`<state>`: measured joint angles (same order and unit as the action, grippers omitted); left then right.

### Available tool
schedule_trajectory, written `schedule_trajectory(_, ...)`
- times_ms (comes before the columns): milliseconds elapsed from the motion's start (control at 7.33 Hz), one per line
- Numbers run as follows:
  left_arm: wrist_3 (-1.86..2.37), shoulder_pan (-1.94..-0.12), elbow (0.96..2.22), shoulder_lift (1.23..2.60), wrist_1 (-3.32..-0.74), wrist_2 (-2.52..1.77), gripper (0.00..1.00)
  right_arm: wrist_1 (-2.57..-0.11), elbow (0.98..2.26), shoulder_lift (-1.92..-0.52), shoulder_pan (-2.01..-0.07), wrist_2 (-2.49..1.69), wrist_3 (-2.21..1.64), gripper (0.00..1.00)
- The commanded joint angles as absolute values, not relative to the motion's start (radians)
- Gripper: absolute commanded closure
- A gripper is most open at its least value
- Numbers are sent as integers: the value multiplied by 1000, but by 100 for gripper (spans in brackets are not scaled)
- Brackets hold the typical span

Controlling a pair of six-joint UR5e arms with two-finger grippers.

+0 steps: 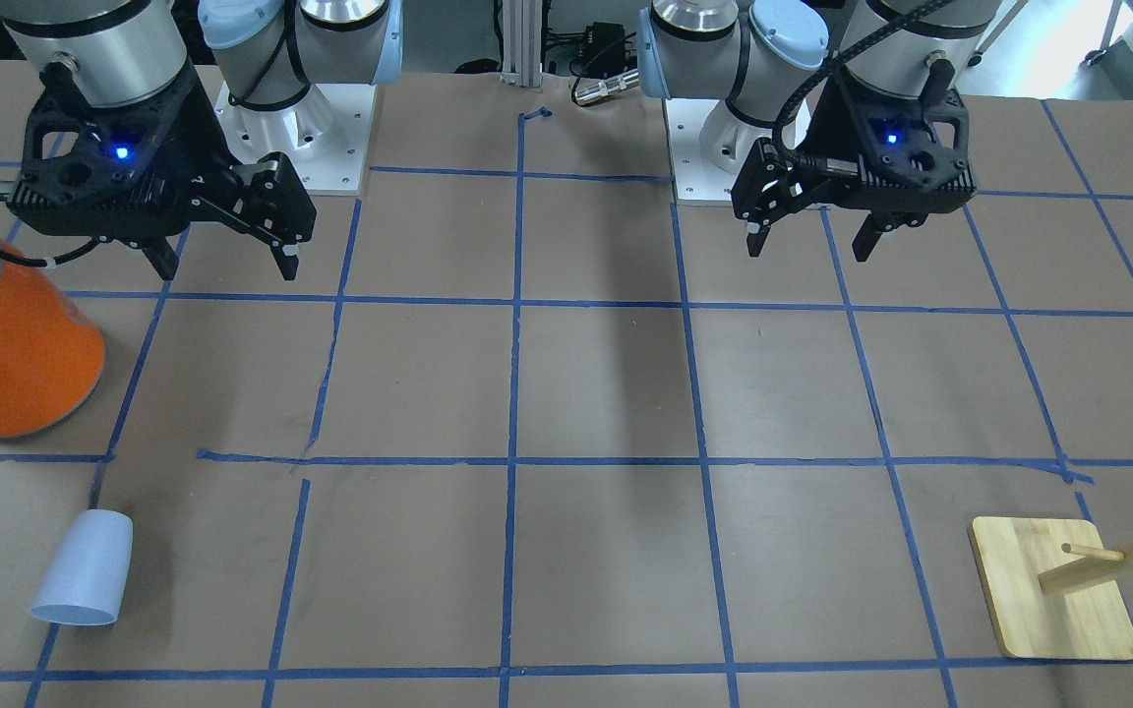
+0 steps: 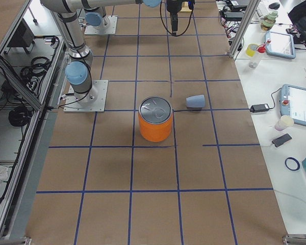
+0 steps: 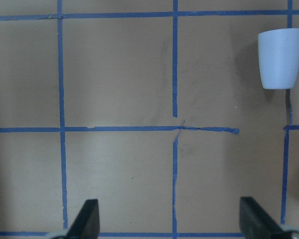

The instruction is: Flip cup

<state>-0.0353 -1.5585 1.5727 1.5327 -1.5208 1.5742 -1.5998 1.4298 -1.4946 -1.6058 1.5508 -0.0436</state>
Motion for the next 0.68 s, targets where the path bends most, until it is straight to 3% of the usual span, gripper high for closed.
schedule_trajectory(0,-35,-1559,1574,1529,-1522,1574,0,-1656,1437,-1430,-1553,1559,-23,1)
schedule_trajectory(545,-32,-1559,1572,1525,-1514,1595,0,-1828,1419,-1193,-1353,1606,214,3)
